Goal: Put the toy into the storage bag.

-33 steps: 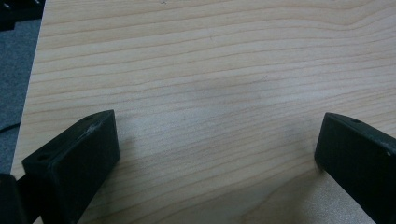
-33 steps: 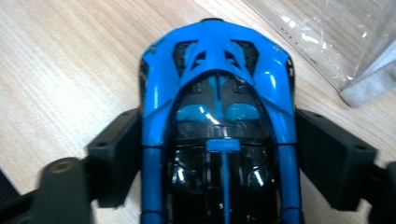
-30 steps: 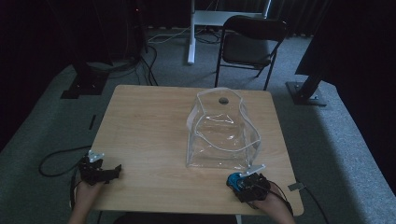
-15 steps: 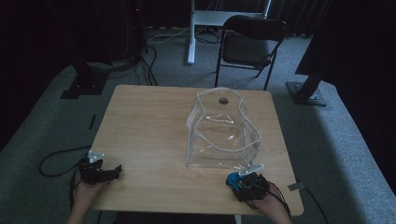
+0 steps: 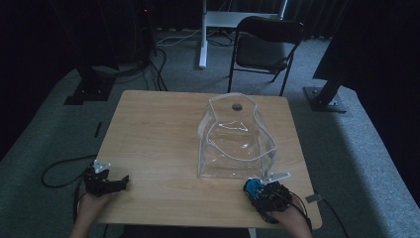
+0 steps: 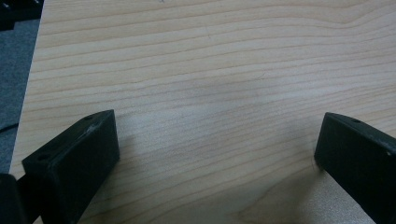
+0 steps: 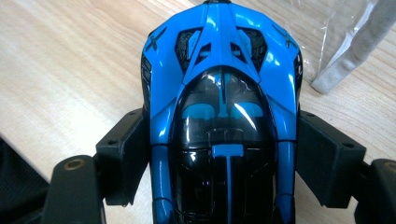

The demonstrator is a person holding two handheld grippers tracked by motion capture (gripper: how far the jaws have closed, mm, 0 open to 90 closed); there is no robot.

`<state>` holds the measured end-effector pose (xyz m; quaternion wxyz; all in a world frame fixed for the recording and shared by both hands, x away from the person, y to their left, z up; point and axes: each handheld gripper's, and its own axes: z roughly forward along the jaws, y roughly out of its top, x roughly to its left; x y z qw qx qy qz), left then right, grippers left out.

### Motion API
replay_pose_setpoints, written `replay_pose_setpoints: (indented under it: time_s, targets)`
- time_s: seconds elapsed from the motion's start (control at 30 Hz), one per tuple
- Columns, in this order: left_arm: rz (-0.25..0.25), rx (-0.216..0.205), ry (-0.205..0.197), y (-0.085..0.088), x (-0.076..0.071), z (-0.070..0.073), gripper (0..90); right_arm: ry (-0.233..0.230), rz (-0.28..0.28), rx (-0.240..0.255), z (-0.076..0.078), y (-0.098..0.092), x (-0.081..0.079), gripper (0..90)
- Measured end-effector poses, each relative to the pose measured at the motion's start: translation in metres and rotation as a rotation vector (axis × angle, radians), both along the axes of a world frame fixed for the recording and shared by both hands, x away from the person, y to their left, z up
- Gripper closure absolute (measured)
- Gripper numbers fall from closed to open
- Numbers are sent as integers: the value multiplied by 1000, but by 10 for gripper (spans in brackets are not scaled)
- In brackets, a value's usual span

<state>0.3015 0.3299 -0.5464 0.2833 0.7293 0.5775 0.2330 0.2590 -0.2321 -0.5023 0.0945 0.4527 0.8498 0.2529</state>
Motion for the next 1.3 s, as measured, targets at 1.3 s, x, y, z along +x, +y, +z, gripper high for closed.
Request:
replay_pose_setpoints:
  time_s: [1.3]
  targets:
    - [-22, 0, -3, -2, -1, 0, 3, -257, 62, 212, 99, -2, -24, 248]
